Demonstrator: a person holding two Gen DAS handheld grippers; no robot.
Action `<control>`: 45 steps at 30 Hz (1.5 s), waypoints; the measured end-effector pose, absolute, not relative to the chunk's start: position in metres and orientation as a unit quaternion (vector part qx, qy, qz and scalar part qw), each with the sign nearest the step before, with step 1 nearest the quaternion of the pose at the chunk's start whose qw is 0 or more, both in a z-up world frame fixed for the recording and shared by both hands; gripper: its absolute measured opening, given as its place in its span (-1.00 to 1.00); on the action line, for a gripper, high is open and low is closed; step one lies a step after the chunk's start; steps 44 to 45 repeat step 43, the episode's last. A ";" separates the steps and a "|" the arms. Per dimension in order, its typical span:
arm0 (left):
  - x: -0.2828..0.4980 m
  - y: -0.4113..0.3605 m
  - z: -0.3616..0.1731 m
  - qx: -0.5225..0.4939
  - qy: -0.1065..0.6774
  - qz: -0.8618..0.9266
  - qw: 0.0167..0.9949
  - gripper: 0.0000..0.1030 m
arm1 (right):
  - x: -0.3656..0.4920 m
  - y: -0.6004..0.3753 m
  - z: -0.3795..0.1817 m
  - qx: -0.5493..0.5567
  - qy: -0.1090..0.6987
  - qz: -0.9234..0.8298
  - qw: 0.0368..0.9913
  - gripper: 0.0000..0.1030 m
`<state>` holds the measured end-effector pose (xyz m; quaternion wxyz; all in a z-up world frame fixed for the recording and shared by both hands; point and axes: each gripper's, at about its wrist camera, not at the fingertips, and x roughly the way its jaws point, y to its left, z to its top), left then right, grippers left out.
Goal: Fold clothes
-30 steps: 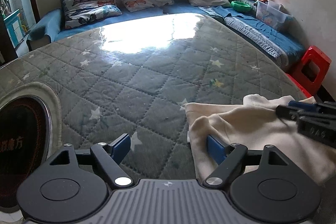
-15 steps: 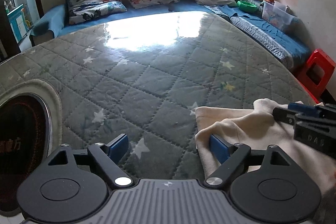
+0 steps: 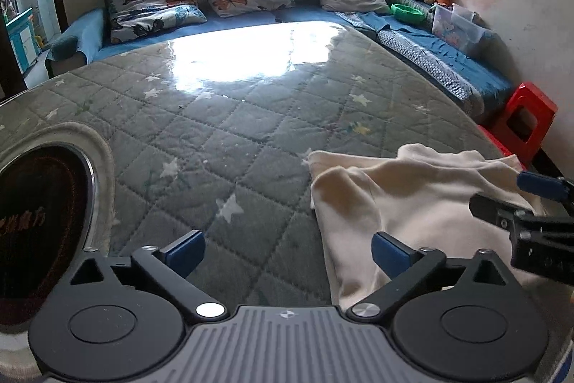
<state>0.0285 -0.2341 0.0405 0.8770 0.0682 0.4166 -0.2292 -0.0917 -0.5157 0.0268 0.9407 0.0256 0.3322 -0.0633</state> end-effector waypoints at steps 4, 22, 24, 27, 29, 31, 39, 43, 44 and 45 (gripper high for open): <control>0.014 -0.226 0.041 0.067 0.414 -0.232 0.878 1.00 | -0.113 -0.506 0.025 0.022 0.331 -0.072 0.941 0.82; -0.045 -0.207 0.033 0.071 0.410 -0.233 0.879 1.00 | -0.174 -0.482 0.018 0.033 0.331 -0.122 0.935 1.00; -0.048 -0.206 0.030 0.072 0.415 -0.232 0.877 1.00 | -0.178 -0.480 0.016 0.035 0.333 -0.125 0.934 1.00; -0.051 -0.205 0.026 0.075 0.420 -0.229 0.875 1.00 | -0.182 -0.478 0.013 0.038 0.337 -0.126 0.932 1.00; -0.054 -0.205 0.024 0.078 0.420 -0.227 0.875 1.00 | -0.185 -0.475 0.010 0.038 0.340 -0.127 0.931 1.00; -0.057 -0.205 0.024 0.077 0.420 -0.229 0.875 1.00 | -0.187 -0.473 0.008 0.037 0.343 -0.127 0.930 1.00; -0.066 -0.208 0.021 0.080 0.424 -0.243 0.869 1.00 | -0.193 -0.473 0.005 0.040 0.348 -0.133 0.927 1.00; -0.069 -0.209 0.021 0.081 0.424 -0.245 0.868 1.00 | -0.196 -0.473 0.006 0.041 0.348 -0.135 0.927 1.00; -0.069 -0.209 0.021 0.081 0.424 -0.245 0.868 1.00 | -0.196 -0.473 0.006 0.041 0.348 -0.135 0.927 1.00; -0.069 -0.209 0.021 0.081 0.424 -0.245 0.868 1.00 | -0.196 -0.473 0.006 0.041 0.348 -0.135 0.927 1.00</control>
